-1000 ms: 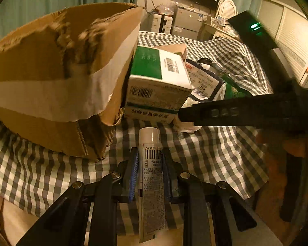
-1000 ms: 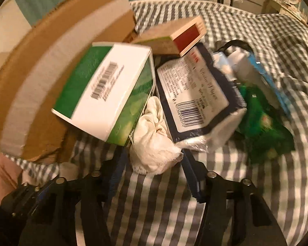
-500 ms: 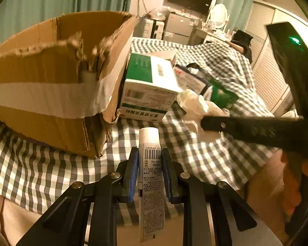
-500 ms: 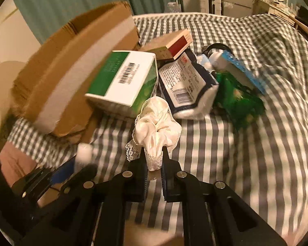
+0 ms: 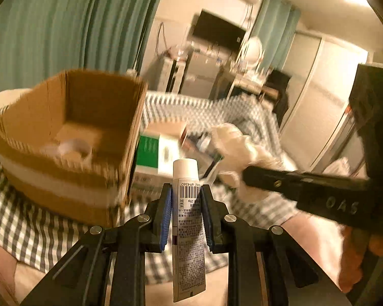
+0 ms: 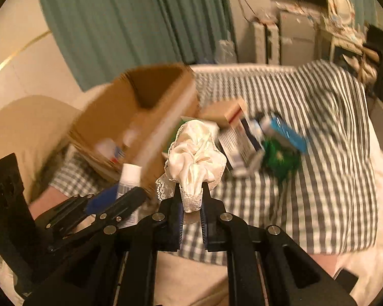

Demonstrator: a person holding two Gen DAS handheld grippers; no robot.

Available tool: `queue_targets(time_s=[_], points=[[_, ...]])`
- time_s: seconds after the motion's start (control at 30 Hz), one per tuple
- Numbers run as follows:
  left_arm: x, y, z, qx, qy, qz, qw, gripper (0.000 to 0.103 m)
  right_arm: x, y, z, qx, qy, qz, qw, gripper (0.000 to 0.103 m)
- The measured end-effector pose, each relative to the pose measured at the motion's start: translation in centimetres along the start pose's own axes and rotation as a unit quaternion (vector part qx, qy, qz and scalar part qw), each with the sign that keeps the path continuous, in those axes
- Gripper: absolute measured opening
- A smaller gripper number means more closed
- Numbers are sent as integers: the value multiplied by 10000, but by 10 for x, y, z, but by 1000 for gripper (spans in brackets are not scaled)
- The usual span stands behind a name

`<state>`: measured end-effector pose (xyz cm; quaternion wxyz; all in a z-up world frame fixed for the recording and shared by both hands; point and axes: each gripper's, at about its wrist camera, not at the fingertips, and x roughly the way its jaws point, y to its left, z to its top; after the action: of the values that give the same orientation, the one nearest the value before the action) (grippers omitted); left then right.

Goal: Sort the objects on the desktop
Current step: 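Carry the toothpaste tube into the box with the left tool while the right carries the lace cloth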

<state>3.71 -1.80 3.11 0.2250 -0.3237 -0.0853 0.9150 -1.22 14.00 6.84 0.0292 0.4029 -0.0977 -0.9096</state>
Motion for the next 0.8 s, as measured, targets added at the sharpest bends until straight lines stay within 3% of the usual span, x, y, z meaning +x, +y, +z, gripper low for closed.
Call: queue_targets(time_s=[0.2,0.37,0.53,0.73,0.77,0.8], points=[[-35,19,59,-293,-715,-99,9970,22,-10,34,47,-392,-474,345,9975,12],[-32,61,97,-308,-1000,348,9939,22,25,55,77,-402,-449,704,9957,12],[2,104,111,-283,-855,850,9923,22,74,63,94,-328,-228,794,9960,12],[37,149,91,-526,-621,1254,9888,22,115,71,102,-376,-127,808,9959,16],[40,151,89,-496,-592,1278,9888,23,119,71,102,-383,-132,807,9959,20],[43,153,86,-451,-558,1282,9892,26,123,71,102,-366,-155,822,9958,33]])
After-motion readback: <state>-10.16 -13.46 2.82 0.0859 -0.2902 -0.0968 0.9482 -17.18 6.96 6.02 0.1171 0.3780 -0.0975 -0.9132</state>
